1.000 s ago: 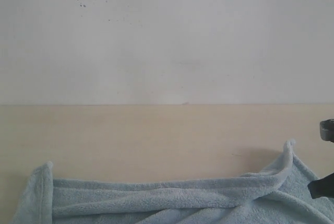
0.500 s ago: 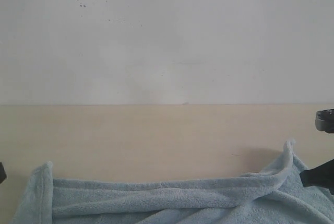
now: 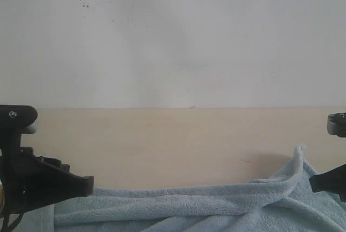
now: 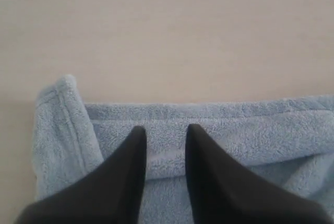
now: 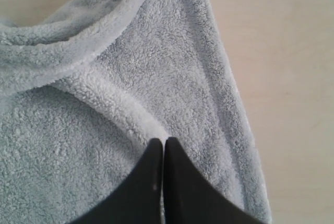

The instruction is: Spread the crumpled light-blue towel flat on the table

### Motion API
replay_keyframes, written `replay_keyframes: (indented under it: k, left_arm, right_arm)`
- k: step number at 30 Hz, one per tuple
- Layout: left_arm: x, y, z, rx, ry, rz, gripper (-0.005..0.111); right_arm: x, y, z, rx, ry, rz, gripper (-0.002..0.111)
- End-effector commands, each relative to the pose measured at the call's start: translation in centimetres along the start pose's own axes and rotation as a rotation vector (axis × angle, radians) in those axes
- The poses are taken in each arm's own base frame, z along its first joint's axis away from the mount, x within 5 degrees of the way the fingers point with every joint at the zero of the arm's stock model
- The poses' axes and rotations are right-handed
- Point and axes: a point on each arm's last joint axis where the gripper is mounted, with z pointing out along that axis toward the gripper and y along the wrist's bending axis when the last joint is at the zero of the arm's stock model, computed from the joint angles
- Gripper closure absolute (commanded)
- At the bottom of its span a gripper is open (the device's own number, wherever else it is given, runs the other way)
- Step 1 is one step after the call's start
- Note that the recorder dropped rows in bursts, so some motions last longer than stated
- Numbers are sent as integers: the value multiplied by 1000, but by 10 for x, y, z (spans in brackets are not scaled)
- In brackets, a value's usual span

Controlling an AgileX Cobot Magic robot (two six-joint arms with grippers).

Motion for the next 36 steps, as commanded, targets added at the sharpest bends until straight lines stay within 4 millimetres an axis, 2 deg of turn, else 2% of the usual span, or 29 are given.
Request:
replay_keyframes:
  k: [1,6,10,13,19,24,29,36]
  left_arm:
    - [-18,13,16,40,17,-69,77]
    - [-40,44,36,23,32,-150,72]
    - [-42,56,55,-57,102,-42,69]
    - [-40,59,76,-123,179,-16,66]
    - [-36,50,113,-81,226,-15,65]
    - [-30,50,148,-144,294,-31,65]
    - [-15,49,165,-161,348,-47,65]
    - [-13,58,167,-207,363,-32,65]
  right_arm:
    - [-2,2,-2,-14,-24,-2,108]
    - [-3,3,-2,-28,-32,-4,108]
    - [-4,3,-2,-29,-43,-4,108]
    - [-4,3,-2,-29,-47,-6,108]
    - [-4,3,-2,-28,-45,-23,108]
    - [-6,3,-2,-29,-64,-24,108]
    - [-8,3,-2,-30,-92,-23,108]
    - [-9,3,-2,-30,-100,-23,108]
